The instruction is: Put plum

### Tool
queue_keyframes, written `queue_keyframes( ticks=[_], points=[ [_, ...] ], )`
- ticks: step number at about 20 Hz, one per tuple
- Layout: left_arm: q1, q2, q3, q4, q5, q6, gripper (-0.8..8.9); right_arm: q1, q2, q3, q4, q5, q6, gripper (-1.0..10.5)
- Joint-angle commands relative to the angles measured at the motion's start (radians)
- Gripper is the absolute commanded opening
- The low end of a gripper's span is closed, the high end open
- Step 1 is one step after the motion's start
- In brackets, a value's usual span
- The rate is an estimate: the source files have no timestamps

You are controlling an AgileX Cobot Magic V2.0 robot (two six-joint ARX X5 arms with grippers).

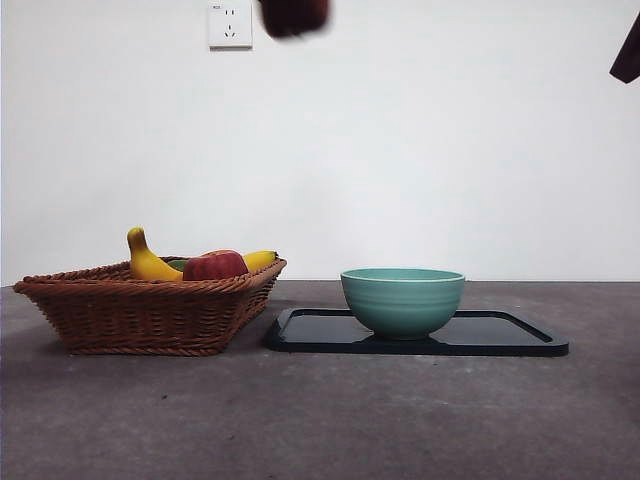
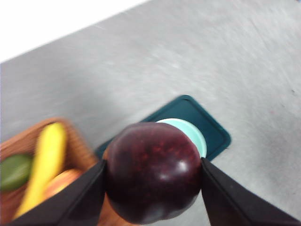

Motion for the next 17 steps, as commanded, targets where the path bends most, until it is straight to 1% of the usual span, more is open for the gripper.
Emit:
queue_keyframes(
  ticks=[1, 4, 6, 9, 11, 14, 17],
  points=[
    [0.026, -0.056, 0.001, -0.036, -0.01, -0.002, 2.12, 0.009, 0.003, 0.006, 0.005, 0.0, -0.006, 2.3],
    [0.094, -0.156, -0.108, -0.032, -0.01, -0.003, 2.12, 0.009, 0.003, 0.006, 0.005, 0.0, -0.006, 2.3],
    [0.138, -0.225, -0.245, 0.011, -0.01, -0.003, 2.12, 0.009, 0.003, 0.006, 0.006, 0.0, -0.006, 2.3],
    [0.194, -0.304, -0.479, 0.145, -0.01, -0.002, 2.12, 0.009, 0.003, 0.006, 0.006, 0.001, -0.006, 2.3],
    [0.223, -0.321, -0.607, 0.239, -0.01, -0.002, 2.13, 0.009, 0.004, 0.006, 0.006, 0.001, -0.006, 2.3],
    [0.252, -0.308, -0.756, 0.378, -0.009, -0.003, 2.12, 0.009, 0.004, 0.006, 0.005, 0.001, -0.005, 2.3],
    [0.27, -0.262, -0.855, 0.517, -0.009, -0.002, 2.12, 0.009, 0.004, 0.006, 0.006, 0.001, -0.005, 2.3]
  ],
)
